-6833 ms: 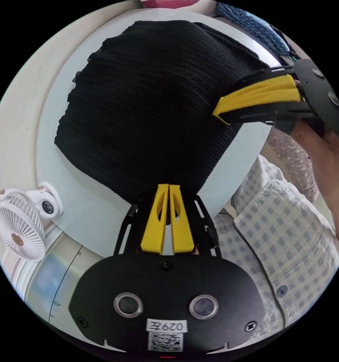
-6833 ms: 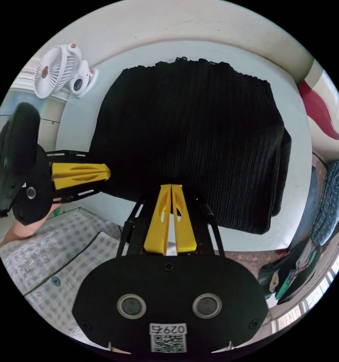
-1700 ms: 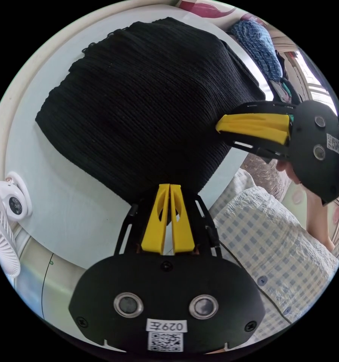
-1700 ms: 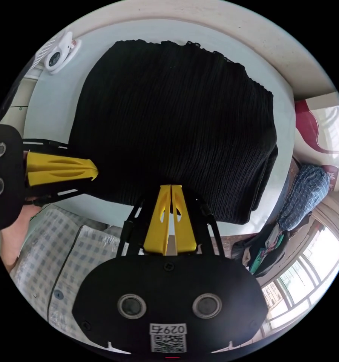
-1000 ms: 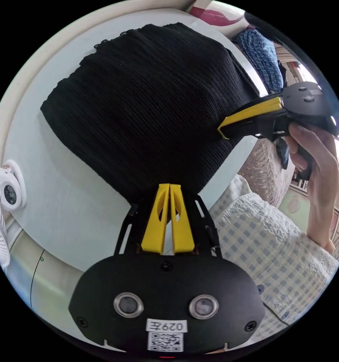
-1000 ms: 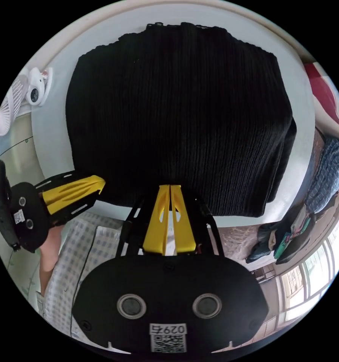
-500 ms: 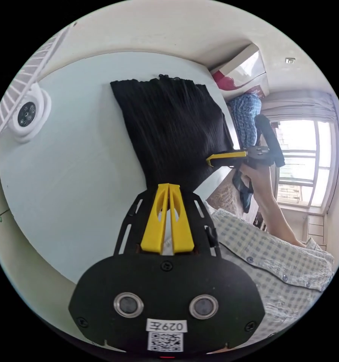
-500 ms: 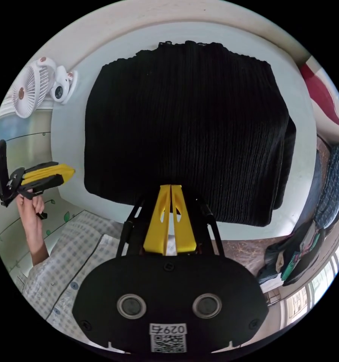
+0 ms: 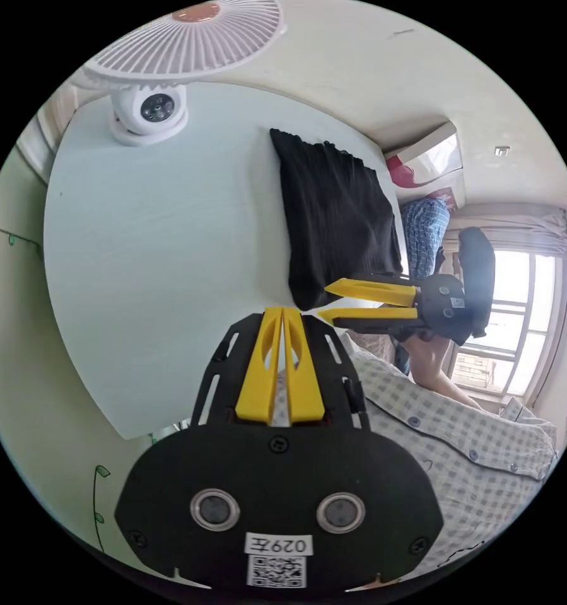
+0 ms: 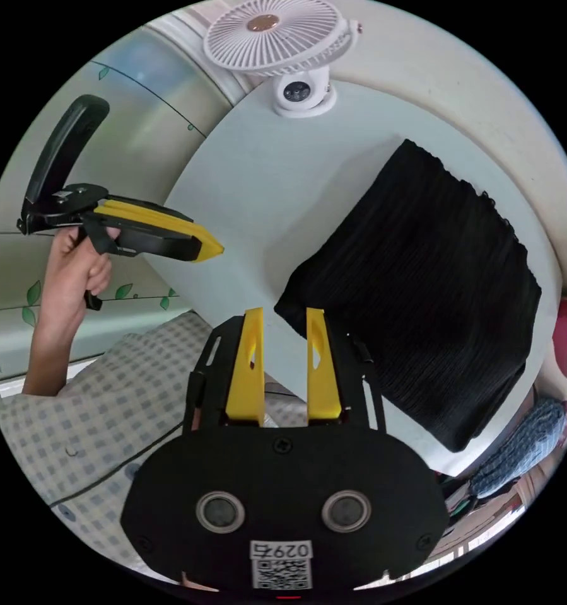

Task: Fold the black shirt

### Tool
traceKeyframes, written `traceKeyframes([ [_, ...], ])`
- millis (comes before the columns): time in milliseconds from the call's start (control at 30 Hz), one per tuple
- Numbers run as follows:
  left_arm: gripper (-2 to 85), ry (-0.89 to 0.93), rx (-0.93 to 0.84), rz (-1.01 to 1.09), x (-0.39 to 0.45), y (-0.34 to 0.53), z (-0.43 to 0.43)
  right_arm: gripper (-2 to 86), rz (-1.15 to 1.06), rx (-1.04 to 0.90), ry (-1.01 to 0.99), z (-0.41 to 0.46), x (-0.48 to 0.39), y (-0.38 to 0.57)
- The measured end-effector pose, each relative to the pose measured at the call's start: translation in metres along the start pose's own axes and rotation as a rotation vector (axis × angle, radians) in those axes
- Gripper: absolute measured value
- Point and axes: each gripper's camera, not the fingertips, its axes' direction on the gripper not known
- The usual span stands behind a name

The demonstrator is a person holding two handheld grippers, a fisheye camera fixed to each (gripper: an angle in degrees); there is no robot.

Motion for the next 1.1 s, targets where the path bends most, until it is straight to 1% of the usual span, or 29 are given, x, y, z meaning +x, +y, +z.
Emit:
traceKeyframes([
  [133,-1.0,0.077,0.028,-0.081,-0.025,0.014,0.000,10.0,-0.036,-0.135,0.052,0.037,0.000,0.002],
  [167,-1.0,0.094,0.022,-0.090,-0.029,0.015,0.003,8.1,-0.077,-0.092,0.141,0.036,-0.002,0.008],
  [233,-1.0,0.102,0.016,-0.091,-0.031,0.015,0.005,6.8,-0.091,-0.118,0.166,0.039,0.002,0.015],
  [400,-1.0,0.110,0.004,-0.080,-0.032,0.003,0.011,4.5,-0.055,-0.136,0.123,0.036,0.037,0.044],
  [500,-1.0,0.131,-0.010,-0.069,-0.029,-0.009,0.017,2.3,0.002,-0.135,-0.028,0.032,0.078,0.067],
  [533,-1.0,0.133,-0.015,-0.062,-0.027,-0.014,0.018,1.9,0.037,-0.099,-0.149,0.024,0.102,0.082],
  [567,-1.0,0.131,-0.024,-0.055,-0.025,-0.020,0.019,1.6,0.086,-0.004,-0.277,0.008,0.129,0.103],
  [600,-1.0,0.129,-0.029,-0.052,-0.024,-0.023,0.020,1.4,0.113,0.062,-0.337,-0.003,0.143,0.116],
  [633,-1.0,0.126,-0.038,-0.046,-0.022,-0.029,0.021,1.3,0.163,0.206,-0.438,-0.028,0.173,0.147],
  [667,-1.0,0.124,-0.048,-0.040,-0.019,-0.035,0.022,1.2,0.226,0.340,-0.492,-0.053,0.203,0.184],
  [700,-1.0,0.124,-0.054,-0.037,-0.017,-0.039,0.023,1.1,0.262,0.402,-0.503,-0.065,0.218,0.204],
  [767,-1.0,0.126,-0.082,-0.010,-0.006,-0.055,0.029,1.0,0.428,0.577,-0.491,-0.099,0.276,0.294],
  [800,-1.0,0.125,-0.089,0.000,-0.002,-0.059,0.030,1.0,0.473,0.605,-0.481,-0.103,0.290,0.317],
  [833,-1.0,0.119,-0.104,0.022,0.006,-0.067,0.035,1.0,0.570,0.635,-0.460,-0.104,0.317,0.363],
  [867,-1.0,0.110,-0.120,0.044,0.016,-0.076,0.041,0.9,0.686,0.634,-0.436,-0.096,0.343,0.405],
  [933,-1.0,0.104,-0.146,0.073,0.031,-0.089,0.053,0.9,0.838,0.582,-0.426,-0.067,0.385,0.459],
  [1000,-1.0,0.117,-0.181,0.100,0.047,-0.102,0.069,1.0,0.949,0.511,-0.475,-0.028,0.426,0.502],
  [1033,-0.9,0.128,-0.205,0.115,0.058,-0.110,0.079,1.0,1.005,0.485,-0.564,-0.004,0.449,0.528],
  [1067,-0.9,0.139,-0.220,0.132,0.071,-0.116,0.087,1.1,1.026,0.525,-0.644,0.009,0.464,0.551],
  [1100,-0.9,0.141,-0.223,0.140,0.077,-0.118,0.090,1.2,1.028,0.553,-0.661,0.012,0.470,0.561],
])
